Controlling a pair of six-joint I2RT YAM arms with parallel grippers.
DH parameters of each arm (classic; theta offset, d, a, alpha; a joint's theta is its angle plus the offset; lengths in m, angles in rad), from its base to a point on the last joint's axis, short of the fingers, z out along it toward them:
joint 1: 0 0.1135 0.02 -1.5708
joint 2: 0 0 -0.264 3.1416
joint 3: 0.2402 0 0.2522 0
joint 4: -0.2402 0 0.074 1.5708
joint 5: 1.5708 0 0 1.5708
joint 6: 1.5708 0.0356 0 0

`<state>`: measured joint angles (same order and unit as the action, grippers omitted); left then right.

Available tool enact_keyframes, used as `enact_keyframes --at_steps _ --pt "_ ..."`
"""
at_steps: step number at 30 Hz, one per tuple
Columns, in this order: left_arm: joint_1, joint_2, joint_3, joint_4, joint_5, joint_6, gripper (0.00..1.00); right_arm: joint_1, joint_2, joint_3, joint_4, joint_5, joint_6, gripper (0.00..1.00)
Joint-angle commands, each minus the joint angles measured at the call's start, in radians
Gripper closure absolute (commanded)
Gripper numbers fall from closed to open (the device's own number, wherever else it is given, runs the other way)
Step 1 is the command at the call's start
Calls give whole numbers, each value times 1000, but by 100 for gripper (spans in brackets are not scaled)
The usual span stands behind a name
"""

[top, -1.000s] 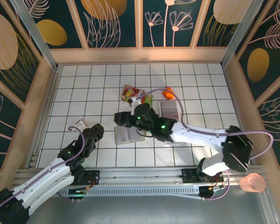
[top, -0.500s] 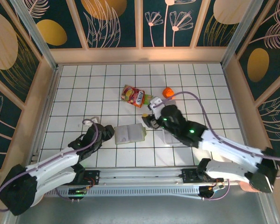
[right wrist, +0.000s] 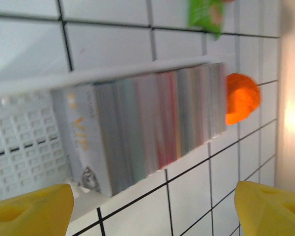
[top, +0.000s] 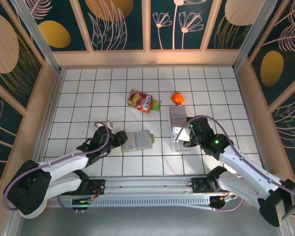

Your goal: Put the credit cards into the card holder

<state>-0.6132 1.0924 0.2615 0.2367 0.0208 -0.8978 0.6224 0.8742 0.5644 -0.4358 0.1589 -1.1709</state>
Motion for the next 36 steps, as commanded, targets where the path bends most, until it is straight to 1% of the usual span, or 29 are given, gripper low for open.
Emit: enact_keyframes --at_steps 1,5,11,15,16,18,20,25,28,32,36 --pt "7 -8 7 33 26 31 41 -21 63 -26 105 -39 -147 14" --pt "9 -30 -7 23 18 36 38 -18 153 -48 203 -42 -169 14" --pt "8 -42 -21 18 15 42 37 -13 245 -64 321 -19 -185 15" --pt "9 -39 -27 22 14 43 37 -3 305 -67 372 4 -202 18" --pt "9 -36 -28 26 17 42 37 -2 320 -56 374 4 -199 19" --pt "8 -34 -31 30 21 40 37 -2 339 -35 372 2 -193 27" --pt "8 -35 -34 25 20 42 37 0 346 -14 350 1 -189 33" --pt "8 -46 -47 28 17 39 37 0 322 -1 299 3 -190 46" --pt "7 -45 -50 30 22 36 37 -1 299 -14 292 3 -197 50" --pt "8 -36 -47 32 26 36 37 -1 278 -22 275 -2 -200 62" --pt "8 -26 -44 33 28 32 38 -2 258 -29 264 -4 -203 67"
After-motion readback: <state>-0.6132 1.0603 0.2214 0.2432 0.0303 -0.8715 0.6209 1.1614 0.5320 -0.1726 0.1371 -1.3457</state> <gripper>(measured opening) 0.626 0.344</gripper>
